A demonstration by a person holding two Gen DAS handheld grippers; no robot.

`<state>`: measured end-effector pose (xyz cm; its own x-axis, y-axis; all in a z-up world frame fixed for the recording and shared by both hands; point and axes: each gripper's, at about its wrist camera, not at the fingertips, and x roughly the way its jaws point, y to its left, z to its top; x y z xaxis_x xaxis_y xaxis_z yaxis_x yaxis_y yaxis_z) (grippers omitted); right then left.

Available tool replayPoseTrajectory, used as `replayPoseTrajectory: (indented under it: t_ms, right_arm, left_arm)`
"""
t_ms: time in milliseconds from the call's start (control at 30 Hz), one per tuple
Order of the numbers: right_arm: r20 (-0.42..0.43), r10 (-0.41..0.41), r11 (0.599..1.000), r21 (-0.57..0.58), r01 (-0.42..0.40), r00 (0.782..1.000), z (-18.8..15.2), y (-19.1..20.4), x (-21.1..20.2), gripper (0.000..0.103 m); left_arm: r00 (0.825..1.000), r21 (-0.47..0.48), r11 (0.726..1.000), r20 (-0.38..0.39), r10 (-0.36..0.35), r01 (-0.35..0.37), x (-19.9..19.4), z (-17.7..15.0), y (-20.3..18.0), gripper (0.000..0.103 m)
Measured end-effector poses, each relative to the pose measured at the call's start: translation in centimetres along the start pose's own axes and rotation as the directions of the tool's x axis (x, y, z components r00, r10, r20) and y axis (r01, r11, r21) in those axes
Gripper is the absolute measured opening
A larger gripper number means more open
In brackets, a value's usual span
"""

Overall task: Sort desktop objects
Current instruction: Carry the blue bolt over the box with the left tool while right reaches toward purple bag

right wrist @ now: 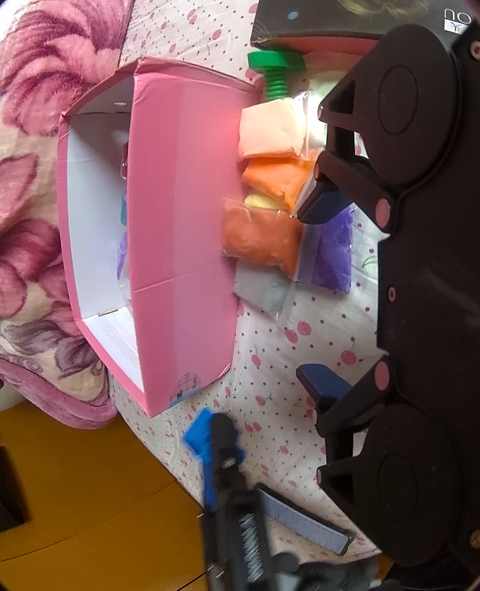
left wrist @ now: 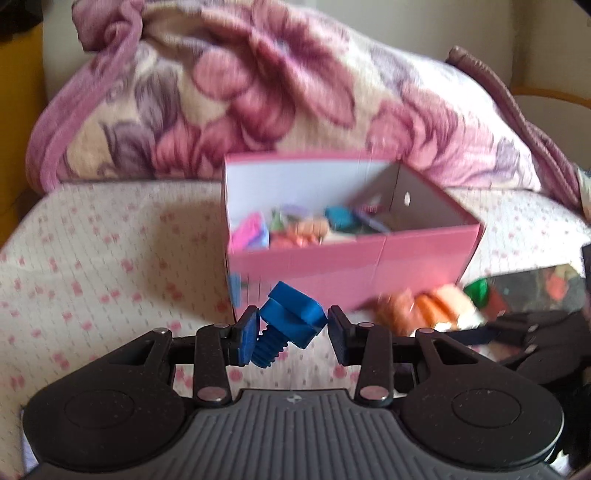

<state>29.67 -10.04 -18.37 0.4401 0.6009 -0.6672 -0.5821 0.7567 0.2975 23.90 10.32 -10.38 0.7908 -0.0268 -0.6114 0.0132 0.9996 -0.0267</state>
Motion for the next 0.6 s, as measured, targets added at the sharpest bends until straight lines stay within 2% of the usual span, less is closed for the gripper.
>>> replayPoseTrajectory:
  t_ms: [200,600]
  right_arm:
    - [0.007,0.014,1.0,0.01,-0.014,1.0,0.3,0.0,-0.1,0.084]
    - [0.019,0.028,0.998,0.047,-0.029,0.999,1.0,-0.6,-0.3,0.085]
  left_arm:
    - [0.999,0.017,1.0,0.033,0.015,-0.015,-0.6,3.0,-0.7,0.039]
    - [0.996,0.08,0.993,-0.005,0.086,-0.085,2.2,6.4,-2.5,0.039]
